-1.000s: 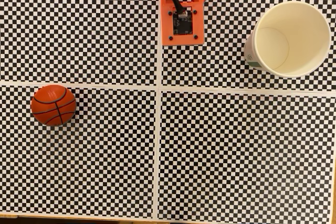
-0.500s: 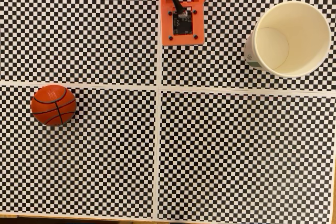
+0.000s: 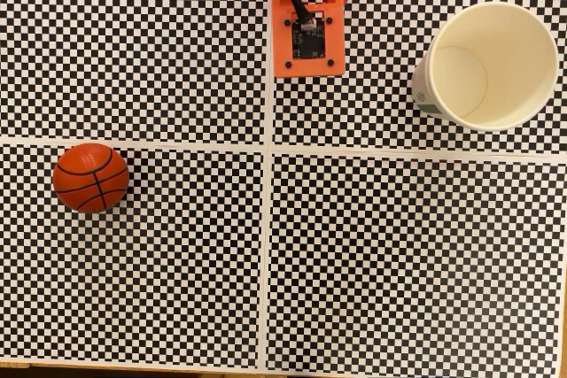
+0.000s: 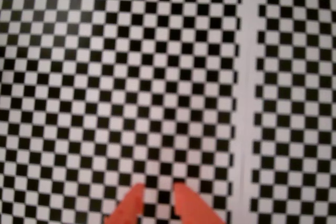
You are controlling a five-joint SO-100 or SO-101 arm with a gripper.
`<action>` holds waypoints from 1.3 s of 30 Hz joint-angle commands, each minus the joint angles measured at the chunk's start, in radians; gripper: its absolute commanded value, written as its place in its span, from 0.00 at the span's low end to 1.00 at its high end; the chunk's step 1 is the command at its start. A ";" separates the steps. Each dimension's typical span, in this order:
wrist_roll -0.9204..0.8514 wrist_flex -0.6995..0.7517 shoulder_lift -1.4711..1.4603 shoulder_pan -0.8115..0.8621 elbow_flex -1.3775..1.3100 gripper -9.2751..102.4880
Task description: Grasp basketball and place into cup.
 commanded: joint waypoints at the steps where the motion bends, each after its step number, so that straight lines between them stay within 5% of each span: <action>1: 0.009 0.008 0.003 0.000 0.035 0.08; 39: -0.005 0.008 0.005 0.104 0.035 0.08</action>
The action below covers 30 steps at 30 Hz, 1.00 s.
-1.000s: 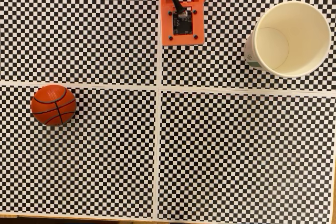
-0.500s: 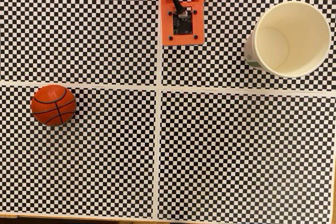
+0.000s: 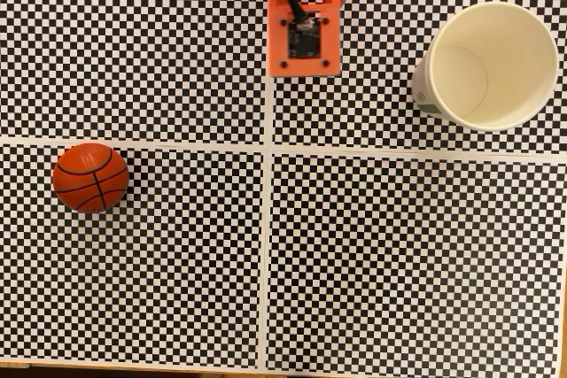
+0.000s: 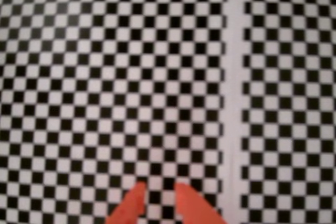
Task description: Grasp basketball and place into cup.
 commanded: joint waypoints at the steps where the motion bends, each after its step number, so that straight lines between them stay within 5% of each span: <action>1: -0.015 0.006 0.005 0.037 0.035 0.08; 30: 0.057 0.048 -0.018 0.101 -0.081 0.08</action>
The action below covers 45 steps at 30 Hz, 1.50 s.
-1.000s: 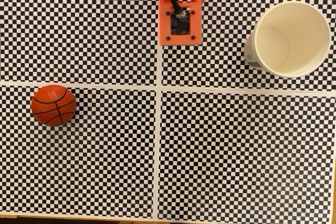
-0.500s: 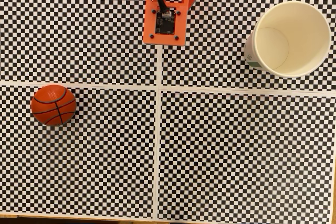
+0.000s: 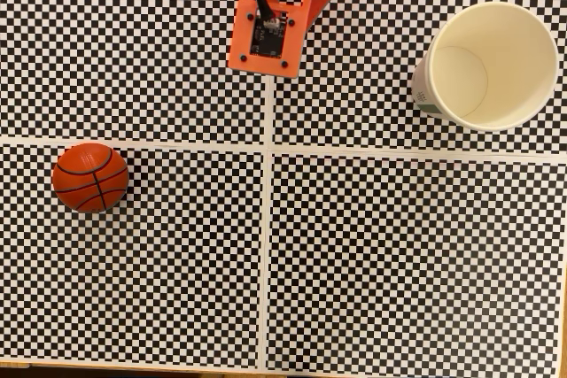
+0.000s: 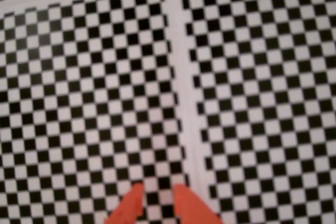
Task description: Grasp basketball and place into cup.
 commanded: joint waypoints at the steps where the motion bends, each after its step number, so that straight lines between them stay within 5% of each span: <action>1: 0.005 0.023 -0.043 0.021 -0.077 0.08; 9: 0.011 0.035 -0.505 0.032 -0.411 0.08; 34: 0.112 0.044 -1.308 0.212 -1.150 0.08; 45: 0.077 0.196 -1.611 0.334 -1.577 0.08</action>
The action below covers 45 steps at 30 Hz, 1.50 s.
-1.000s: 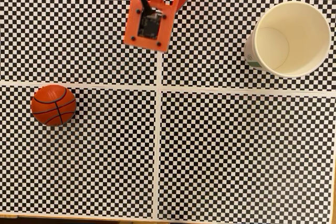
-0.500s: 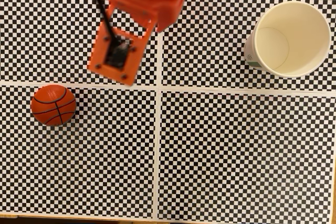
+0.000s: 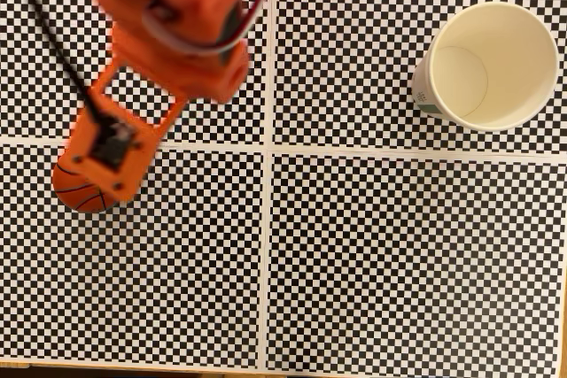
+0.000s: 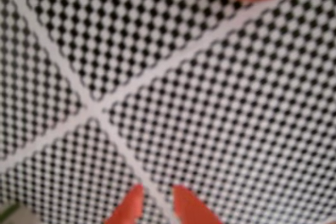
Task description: Grasp basketball and place into cup.
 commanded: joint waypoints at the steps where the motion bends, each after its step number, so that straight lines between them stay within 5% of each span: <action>1: -0.029 0.040 -0.080 0.052 -0.186 0.08; 19: -0.060 0.273 -0.729 0.115 -1.180 0.08; 45: -0.129 0.273 -0.968 0.206 -1.523 0.08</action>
